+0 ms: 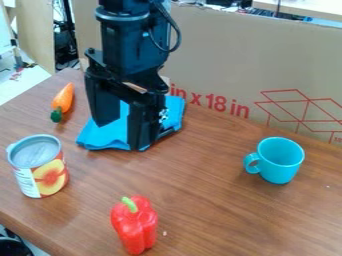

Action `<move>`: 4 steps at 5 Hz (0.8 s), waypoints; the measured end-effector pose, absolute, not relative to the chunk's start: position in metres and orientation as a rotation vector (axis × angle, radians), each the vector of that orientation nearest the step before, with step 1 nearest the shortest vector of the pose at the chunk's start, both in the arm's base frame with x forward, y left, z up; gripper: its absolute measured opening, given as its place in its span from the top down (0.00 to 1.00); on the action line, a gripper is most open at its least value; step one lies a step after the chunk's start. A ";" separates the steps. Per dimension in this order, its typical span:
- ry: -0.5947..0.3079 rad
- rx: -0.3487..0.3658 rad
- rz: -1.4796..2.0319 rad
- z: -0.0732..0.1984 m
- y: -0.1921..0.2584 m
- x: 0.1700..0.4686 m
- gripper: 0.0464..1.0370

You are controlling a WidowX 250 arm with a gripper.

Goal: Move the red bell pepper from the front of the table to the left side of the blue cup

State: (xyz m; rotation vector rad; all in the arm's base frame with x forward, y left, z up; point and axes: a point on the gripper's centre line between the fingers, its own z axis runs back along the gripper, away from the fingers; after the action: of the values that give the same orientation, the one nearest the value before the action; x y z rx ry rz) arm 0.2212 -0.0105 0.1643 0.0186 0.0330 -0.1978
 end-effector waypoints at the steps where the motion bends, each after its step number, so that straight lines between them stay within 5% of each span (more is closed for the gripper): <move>1: 0.051 0.018 -0.200 0.159 -0.010 0.219 0.03; 4: 0.043 0.044 -0.199 0.129 -0.005 0.205 0.03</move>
State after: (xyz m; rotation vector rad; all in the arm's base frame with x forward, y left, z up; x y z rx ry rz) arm 0.2054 -0.0050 0.1293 0.0442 0.0430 -0.1992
